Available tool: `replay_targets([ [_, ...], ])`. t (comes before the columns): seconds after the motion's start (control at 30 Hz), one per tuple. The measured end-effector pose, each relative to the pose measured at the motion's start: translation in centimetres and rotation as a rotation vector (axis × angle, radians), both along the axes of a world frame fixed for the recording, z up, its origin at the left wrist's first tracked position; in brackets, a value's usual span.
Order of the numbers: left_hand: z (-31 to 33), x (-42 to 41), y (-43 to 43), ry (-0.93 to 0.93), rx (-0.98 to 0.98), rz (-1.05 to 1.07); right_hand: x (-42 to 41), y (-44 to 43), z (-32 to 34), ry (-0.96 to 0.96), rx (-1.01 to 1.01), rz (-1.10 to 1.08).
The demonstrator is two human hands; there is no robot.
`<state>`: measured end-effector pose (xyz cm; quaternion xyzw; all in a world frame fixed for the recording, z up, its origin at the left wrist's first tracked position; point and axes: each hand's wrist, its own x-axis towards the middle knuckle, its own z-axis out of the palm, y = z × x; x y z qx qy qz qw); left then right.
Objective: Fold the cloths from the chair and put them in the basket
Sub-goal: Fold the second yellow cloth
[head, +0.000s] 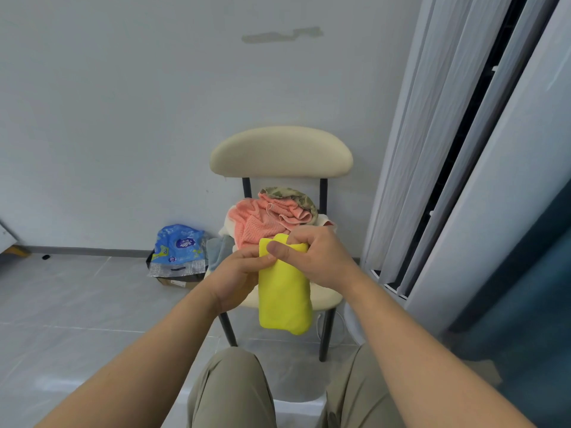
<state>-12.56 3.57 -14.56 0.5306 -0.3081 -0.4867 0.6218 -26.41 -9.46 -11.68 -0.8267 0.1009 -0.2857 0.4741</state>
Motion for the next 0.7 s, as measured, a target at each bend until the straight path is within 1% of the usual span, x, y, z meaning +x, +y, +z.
replay_targets([
  [0.1, 0.5, 0.0, 0.1, 0.094, -0.022, -0.053, 0.0, 0.0, 0.3, -0.011, 0.122, 0.042],
  [0.17, 0.9, 0.0, 0.2, 0.12, -0.018, -0.053, 0.0, -0.1, 0.3, -0.006, 0.149, 0.063],
  [0.23, 1.2, 0.2, 0.2, 0.093, 0.014, -0.016, 0.0, -0.5, 0.3, 0.032, 0.144, 0.062],
  [0.3, 1.4, 0.4, 0.2, 0.012, 0.068, 0.047, -0.1, -0.8, 0.2, 0.069, 0.155, 0.092],
  [0.37, 1.4, 0.6, 0.3, -0.045, 0.122, 0.097, -0.3, -1.1, 0.3, 0.089, 0.24, 0.146],
  [0.43, 1.4, 0.7, 0.4, -0.058, 0.146, 0.114, -0.6, -1.2, 0.4, 0.1, 0.346, 0.168],
  [0.5, 1.4, 0.7, 0.3, -0.038, 0.155, 0.105, -0.5, -1.1, 0.0, 0.101, 0.444, 0.159],
  [0.57, 1.3, 0.5, 0.1, -0.013, 0.161, 0.095, -0.3, -1.0, -0.6, 0.093, 0.492, 0.121],
  [0.63, 1.2, 0.4, 0.0, -0.022, 0.184, 0.111, 0.1, -1.1, -1.2, 0.11, 0.504, 0.071],
  [0.7, 1.2, 0.2, 0.0, -0.075, 0.206, 0.137, 0.3, -1.2, -1.8, 0.11, 0.471, -0.04],
])
